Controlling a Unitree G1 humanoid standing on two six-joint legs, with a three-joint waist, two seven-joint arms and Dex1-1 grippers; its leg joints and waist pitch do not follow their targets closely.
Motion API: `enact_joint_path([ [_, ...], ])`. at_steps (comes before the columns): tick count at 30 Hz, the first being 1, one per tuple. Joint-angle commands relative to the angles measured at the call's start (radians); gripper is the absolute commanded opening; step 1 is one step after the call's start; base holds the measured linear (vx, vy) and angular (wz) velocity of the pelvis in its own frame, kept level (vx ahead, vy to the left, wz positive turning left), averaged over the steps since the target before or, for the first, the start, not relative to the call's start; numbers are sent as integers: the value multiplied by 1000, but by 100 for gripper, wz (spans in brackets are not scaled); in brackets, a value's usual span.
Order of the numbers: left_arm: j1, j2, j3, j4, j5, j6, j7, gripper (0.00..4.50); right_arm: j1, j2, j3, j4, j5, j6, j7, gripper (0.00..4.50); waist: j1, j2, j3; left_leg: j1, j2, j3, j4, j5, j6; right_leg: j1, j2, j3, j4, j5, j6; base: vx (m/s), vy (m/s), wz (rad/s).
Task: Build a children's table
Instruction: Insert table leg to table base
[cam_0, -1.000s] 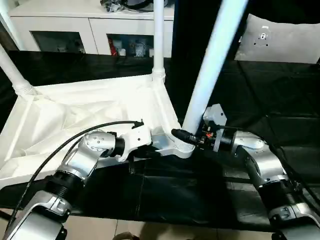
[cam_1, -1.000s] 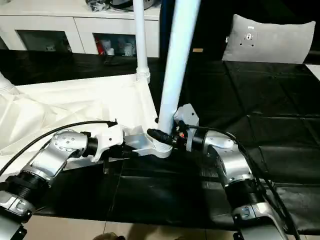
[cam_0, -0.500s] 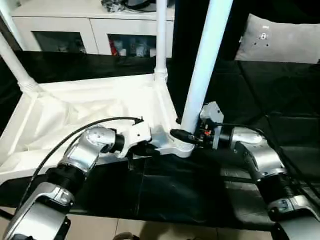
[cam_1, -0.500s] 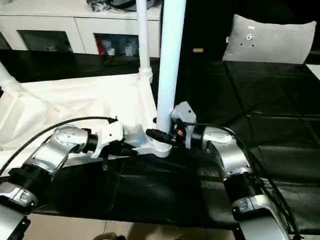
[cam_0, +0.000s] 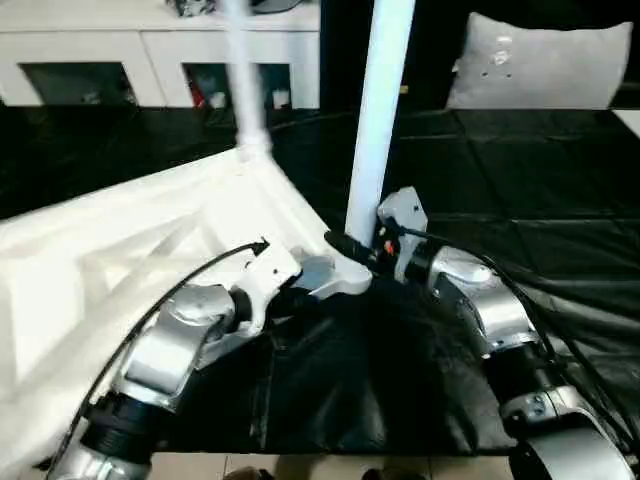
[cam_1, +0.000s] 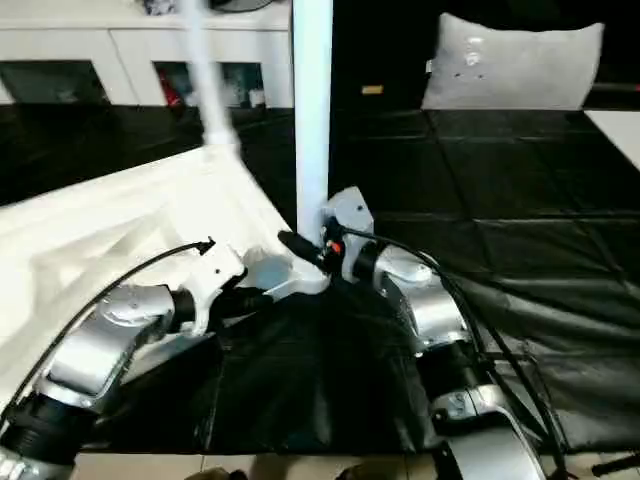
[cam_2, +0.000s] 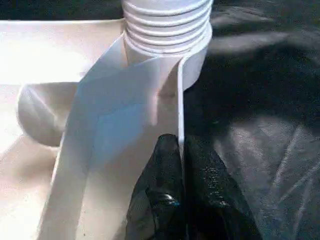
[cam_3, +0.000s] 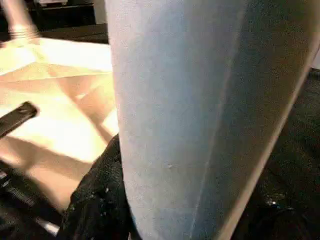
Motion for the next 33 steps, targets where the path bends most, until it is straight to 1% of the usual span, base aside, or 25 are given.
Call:
enact_joint_path([
  [1,-2,-47,-42,-83,-2,14,17,0,43,16,30,101,-47,77,-34,190,10,-5,-52,2,72,-26,-62,-142,90,42,-93,52,-71,-137,-264,0,0,0],
  [3,-3,-67,-48,-94,1,34,38,0,45,21,32,95,-46,81,-35,190,12,-1,-50,4,75,-26,-63,-151,84,40,-92,52,-71,-131,-266,0,0,0],
  [5,-3,-83,-53,-113,-2,79,71,0,54,28,37,78,-46,89,-36,190,15,-2,-50,4,75,-27,-64,-167,75,41,-92,51,-71,-139,-265,0,0,0],
  [9,-4,-73,-58,-124,11,110,95,0,57,32,37,76,-45,89,-41,190,15,-1,-50,4,73,-29,-65,-186,66,42,-93,51,-73,-157,-255,0,0,0],
  [10,-6,-62,-55,-122,17,114,100,0,60,33,38,76,-43,85,-39,190,15,1,-50,5,73,-29,-64,-186,64,42,-92,51,-73,-151,-254,0,0,0],
  [11,-7,-60,-55,-121,18,114,100,0,60,33,38,76,-42,84,-37,190,16,0,-50,4,72,-29,-64,-187,65,42,-92,51,-73,-153,-253,0,0,0],
  [12,-6,-59,-50,-121,19,115,104,0,61,34,39,77,-42,82,-38,190,16,2,-49,4,72,-29,-64,-189,65,42,-92,51,-73,-159,-253,0,0,0],
  [14,-5,-58,-47,-118,21,111,107,0,61,36,38,79,-41,84,-42,190,17,0,-50,4,71,-29,-63,-184,64,43,-93,51,-74,-162,-250,0,0,0],
  [15,-5,-59,-44,-110,30,98,115,0,60,37,37,86,-43,80,-47,190,17,1,-52,3,72,-29,-62,-175,64,44,-93,50,-72,-149,-251,0,0,0],
  [16,-5,-59,-44,-107,34,93,118,0,60,38,36,89,-44,78,-49,190,17,1,-52,3,71,-29,-62,-169,66,44,-92,50,-70,-136,-253,0,0,0],
  [18,-4,-55,-48,-100,42,82,116,0,58,40,34,99,-49,72,-54,190,17,1,-52,4,71,-29,-62,-173,69,44,-92,49,-71,-138,-255,0,0,0],
  [19,-3,-51,-52,-99,43,81,111,0,58,41,33,104,-49,66,-54,225,17,0,-51,4,72,-30,-63,-184,66,43,-93,49,-73,-158,-254,0,0,0],
  [20,-3,-45,-55,-100,40,85,112,0,58,42,32,105,-49,64,-54,225,16,0,-51,4,71,-29,-62,-188,65,44,-93,49,-74,-168,-252,0,0,0],
  [21,-3,-45,-55,-100,40,85,112,0,58,42,32,105,-49,64,-54,246,17,1,-52,5,72,-30,-63,-189,61,44,-94,49,-74,-177,-249,0,0,0],
  [22,-4,-38,-56,-98,37,85,110,0,59,42,34,105,-48,63,-49,262,17,0,-53,5,71,-30,-62,-181,61,44,-93,49,-72,-165,-249,0,0,0],
  [23,-8,-31,-54,-91,33,80,111,0,59,43,35,105,-47,62,-45,264,17,1,-55,5,71,-30,-59,-163,63,44,-92,49,-68,-137,-257,0,0,0],
  [24,-8,-31,-54,-91,33,80,111,0,59,43,35,105,-47,62,-45,279,19,2,-57,7,70,-27,-57,-148,66,44,-93,50,-68,-112,-262,0,0,0],
  [25,-13,-25,-52,-82,30,71,107,0,58,42,36,106,-46,61,-43,293,22,1,-63,4,70,-29,-52,-102,76,49,-92,49,-56,-30,-273,0,0,0],
  [26,-16,-21,-50,-74,28,63,104,0,59,41,36,106,-47,57,-41,304,21,1,-61,3,69,-28,-52,-95,82,47,-89,48,-54,-8,-278,0,0,0],
  [27,-21,-16,-47,-62,26,51,100,0,58,39,36,107,-49,49,-40,304,22,1,-61,4,68,-27,-51,-104,89,48,-90,47,-55,-1,-282,0,0,0],
  [29,-24,-5,-52,-49,30,34,90,0,60,35,35,105,-46,44,-33,322,23,-1,-61,4,67,-27,-50,-115,93,50,-92,47,-57,-23,-283,0,0,0],
  [30,-29,11,-58,-26,37,6,75,0,65,25,32,98,-43,32,-19,335,25,-1,-62,4,68,-27,-50,-113,93,51,-93,47,-57,-23,-281,0,0,0],
  [32,-38,29,-62,17,41,-33,60,0,79,4,29,79,-39,13,9,349,27,-3,-62,5,67,-27,-50,-113,94,51,-91,46,-57,-31,-274,0,0,0],
  [33,-43,34,-64,31,42,-45,58,0,84,-2,27,73,-38,6,17,356,31,-1,-62,8,68,-25,-49,-117,92,48,-91,47,-58,-39,-271,0,0,0],
])
